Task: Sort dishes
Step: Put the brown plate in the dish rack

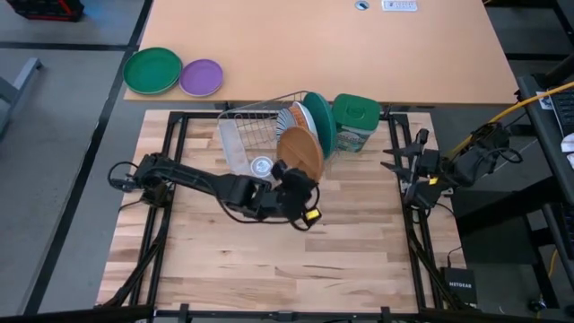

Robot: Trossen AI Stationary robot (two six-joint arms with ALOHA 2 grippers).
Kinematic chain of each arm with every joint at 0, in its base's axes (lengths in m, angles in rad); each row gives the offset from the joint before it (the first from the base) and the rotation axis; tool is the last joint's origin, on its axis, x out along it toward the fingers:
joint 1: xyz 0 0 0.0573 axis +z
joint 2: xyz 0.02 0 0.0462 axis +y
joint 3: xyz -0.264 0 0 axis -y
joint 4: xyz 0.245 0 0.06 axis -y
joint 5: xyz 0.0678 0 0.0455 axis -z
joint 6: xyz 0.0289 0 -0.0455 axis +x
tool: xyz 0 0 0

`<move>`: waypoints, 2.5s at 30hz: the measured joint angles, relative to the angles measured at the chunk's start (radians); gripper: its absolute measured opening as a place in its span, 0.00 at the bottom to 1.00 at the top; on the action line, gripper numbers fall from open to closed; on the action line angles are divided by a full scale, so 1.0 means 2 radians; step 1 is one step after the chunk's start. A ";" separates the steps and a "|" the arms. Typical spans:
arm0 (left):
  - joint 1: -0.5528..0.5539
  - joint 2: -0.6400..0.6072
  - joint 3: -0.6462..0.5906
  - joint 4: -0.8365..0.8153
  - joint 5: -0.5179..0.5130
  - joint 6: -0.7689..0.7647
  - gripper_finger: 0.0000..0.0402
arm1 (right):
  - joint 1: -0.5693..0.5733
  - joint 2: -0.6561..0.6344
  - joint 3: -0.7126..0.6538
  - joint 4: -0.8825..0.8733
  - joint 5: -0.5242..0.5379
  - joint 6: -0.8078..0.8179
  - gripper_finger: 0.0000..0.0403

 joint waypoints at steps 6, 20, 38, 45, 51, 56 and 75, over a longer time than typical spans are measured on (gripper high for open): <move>0.031 0.000 0.000 -0.073 -0.009 -0.033 0.00 | 0.000 0.000 -0.021 -0.001 -0.001 0.013 0.39; 0.101 -0.058 -0.001 -0.098 0.048 0.023 0.00 | 0.000 0.000 -0.033 0.002 -0.001 0.015 0.39; 0.236 -0.238 -0.301 0.200 0.230 0.035 0.00 | 0.000 0.000 -0.033 0.004 0.000 0.027 0.39; 0.258 -0.265 -0.506 0.528 0.291 -0.081 0.00 | 0.000 0.000 -0.033 0.003 0.000 0.041 0.39; 0.251 -0.264 -0.582 0.623 0.280 -0.181 0.00 | 0.000 0.000 -0.033 0.004 0.000 0.043 0.39; 0.236 -0.261 -0.596 0.632 0.265 -0.196 0.00 | 0.000 0.000 -0.033 0.004 0.000 0.043 0.39; 0.221 -0.235 -0.597 0.654 0.264 -0.185 0.00 | 0.000 0.000 -0.033 0.004 0.000 0.043 0.39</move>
